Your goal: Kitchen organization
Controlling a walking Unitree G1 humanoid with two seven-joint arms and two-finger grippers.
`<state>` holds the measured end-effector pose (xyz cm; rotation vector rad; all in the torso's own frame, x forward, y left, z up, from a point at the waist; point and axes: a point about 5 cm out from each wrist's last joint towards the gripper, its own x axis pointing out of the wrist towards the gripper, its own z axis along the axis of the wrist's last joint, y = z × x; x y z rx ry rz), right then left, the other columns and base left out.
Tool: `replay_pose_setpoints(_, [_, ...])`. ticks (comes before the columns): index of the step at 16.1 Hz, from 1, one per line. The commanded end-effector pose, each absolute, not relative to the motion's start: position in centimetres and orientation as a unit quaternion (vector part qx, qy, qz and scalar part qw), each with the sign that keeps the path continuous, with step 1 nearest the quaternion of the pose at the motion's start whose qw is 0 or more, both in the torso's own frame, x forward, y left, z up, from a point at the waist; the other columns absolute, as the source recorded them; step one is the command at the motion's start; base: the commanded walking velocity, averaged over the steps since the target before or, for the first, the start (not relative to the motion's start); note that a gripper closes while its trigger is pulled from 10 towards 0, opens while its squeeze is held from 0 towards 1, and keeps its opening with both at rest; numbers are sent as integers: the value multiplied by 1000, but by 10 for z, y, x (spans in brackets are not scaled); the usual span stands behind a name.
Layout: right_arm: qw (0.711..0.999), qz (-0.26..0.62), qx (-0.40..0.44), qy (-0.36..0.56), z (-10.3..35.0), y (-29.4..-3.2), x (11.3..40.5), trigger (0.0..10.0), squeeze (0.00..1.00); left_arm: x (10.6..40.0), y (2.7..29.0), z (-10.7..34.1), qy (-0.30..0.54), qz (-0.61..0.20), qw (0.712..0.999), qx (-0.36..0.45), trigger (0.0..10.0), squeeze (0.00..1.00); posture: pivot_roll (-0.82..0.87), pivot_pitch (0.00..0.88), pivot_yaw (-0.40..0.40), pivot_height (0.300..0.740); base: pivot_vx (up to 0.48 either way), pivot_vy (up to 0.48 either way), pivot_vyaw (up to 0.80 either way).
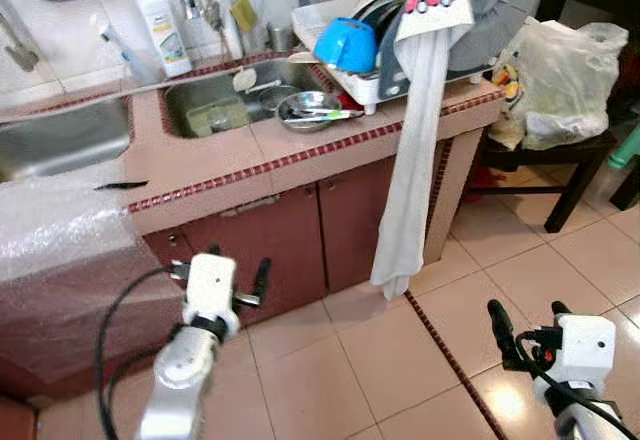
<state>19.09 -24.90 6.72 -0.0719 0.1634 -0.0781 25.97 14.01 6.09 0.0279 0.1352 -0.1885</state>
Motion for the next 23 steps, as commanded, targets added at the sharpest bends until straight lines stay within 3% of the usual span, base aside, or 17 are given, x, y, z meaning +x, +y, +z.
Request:
replay_pose_setpoints(1, [995,-38,-50,80,80,-254,190,10000,0,256,128,74,56,-103,993,-16,10000,0,-177,0,42,740,0,0,0])
replay_pose_setpoints(6, [994,-12,-62,88,100,-245,214,10000,0,275,120,91,38,-103,993,-43,10000,0,-155,0,-70,740,0,0,0])
replay_pose_setpoints(10, [996,11,-48,75,96,-223,236,10000,0,281,140,100,41,-62,997,-35,10000,0,-120,0,51,740,0,0,0])
replay_pose_setpoints(13, [998,1,-46,43,107,-224,243,10000,0,263,135,85,64,-114,991,-1,10000,0,-96,0,101,740,0,0,0])
replay_pose_setpoints(16, [998,-5,-57,-5,134,-229,240,10000,0,250,167,75,95,-116,989,20,10000,0,-75,0,105,740,0,0,0])
replay_pose_setpoints(20, [999,-11,-34,16,120,-223,227,10000,0,223,178,69,114,-109,986,54,10000,0,-41,0,89,740,0,0,0])
replay_pose_setpoints(23, [999,-49,-12,13,118,-221,223,10000,0,222,182,72,99,-90,989,60,10000,0,-24,0,80,740,0,0,0])
